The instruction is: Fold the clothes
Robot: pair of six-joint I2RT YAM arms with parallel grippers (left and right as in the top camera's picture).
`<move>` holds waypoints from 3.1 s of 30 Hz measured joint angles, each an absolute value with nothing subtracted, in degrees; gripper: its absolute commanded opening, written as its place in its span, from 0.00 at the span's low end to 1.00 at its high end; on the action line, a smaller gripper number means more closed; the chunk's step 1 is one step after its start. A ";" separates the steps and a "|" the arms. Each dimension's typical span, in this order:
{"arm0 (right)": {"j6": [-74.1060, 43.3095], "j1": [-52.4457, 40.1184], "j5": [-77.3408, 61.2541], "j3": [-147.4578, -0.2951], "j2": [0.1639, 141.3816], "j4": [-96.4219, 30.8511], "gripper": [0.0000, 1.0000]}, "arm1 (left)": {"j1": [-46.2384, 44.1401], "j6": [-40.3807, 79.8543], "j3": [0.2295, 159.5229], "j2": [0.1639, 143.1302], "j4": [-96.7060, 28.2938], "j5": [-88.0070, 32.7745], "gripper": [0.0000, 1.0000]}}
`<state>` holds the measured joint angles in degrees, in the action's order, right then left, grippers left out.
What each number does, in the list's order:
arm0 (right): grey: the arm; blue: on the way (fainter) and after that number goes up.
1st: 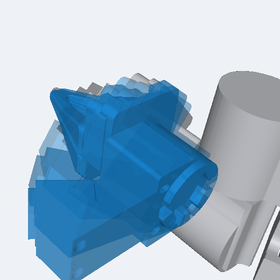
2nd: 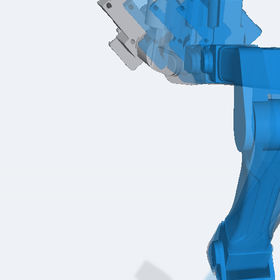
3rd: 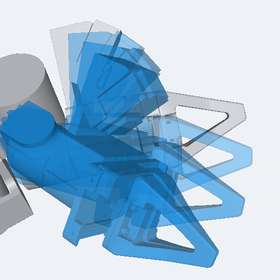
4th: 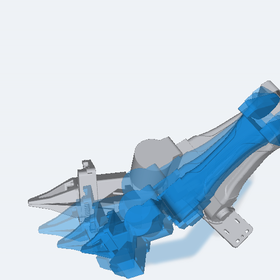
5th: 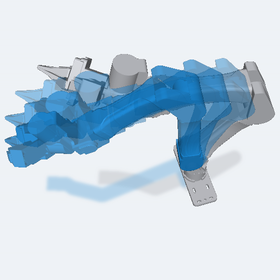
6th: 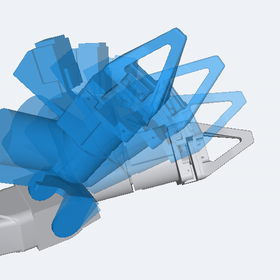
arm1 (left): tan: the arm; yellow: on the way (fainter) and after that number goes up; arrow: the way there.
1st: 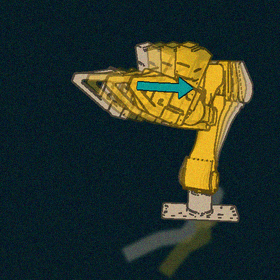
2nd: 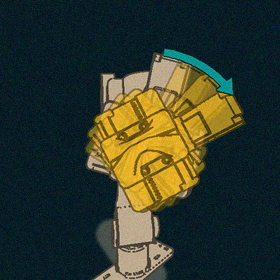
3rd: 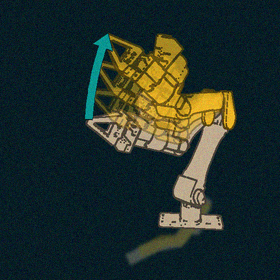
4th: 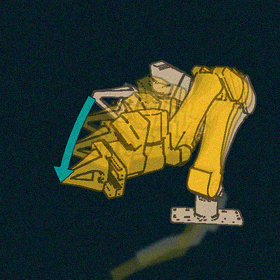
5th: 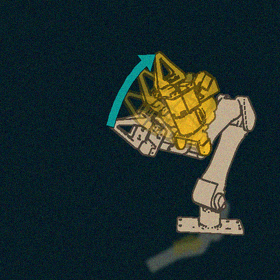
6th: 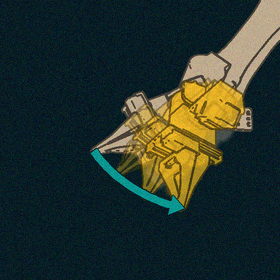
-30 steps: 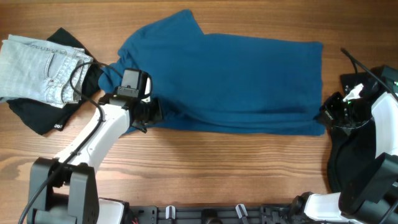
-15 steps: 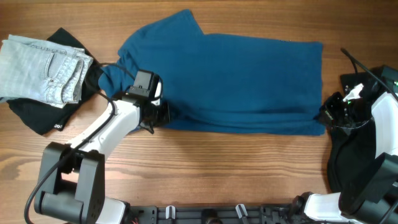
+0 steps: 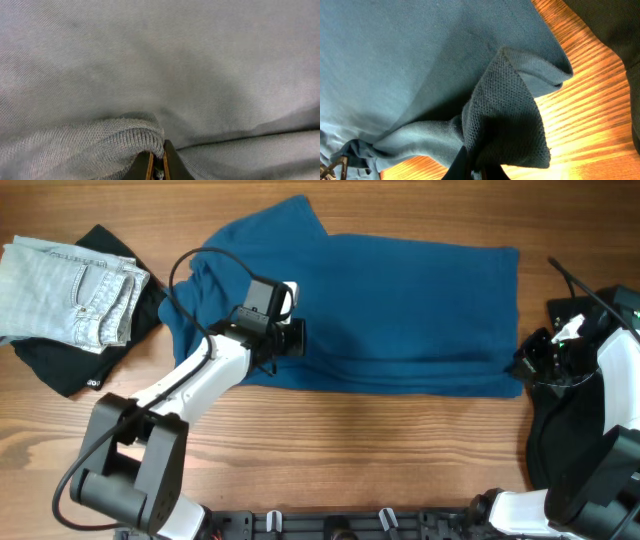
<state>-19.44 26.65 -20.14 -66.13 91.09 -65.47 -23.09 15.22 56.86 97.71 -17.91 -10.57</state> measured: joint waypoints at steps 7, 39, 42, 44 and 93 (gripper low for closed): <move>-19.42 26.65 -20.12 -66.13 91.09 -65.52 0.04 | -22.70 14.61 57.06 97.58 -23.46 -11.22 0.45; -19.40 26.65 -19.22 -66.13 91.09 -65.80 0.04 | -6.07 15.33 56.40 96.40 -42.17 -11.44 0.04; -19.11 26.65 -17.67 -66.13 91.09 -67.20 0.04 | -4.45 15.31 61.06 91.98 -49.23 -10.31 0.04; -18.94 26.65 -15.68 -66.11 91.09 -70.13 0.04 | -2.55 15.31 63.88 88.01 -53.74 -8.32 0.04; -21.52 26.65 -26.98 -59.37 91.15 -44.18 0.69 | 5.13 13.98 64.55 88.95 -43.92 -4.97 0.64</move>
<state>-21.52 26.65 -26.98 -59.37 91.15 -44.18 5.13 13.98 64.55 88.95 -43.92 -4.97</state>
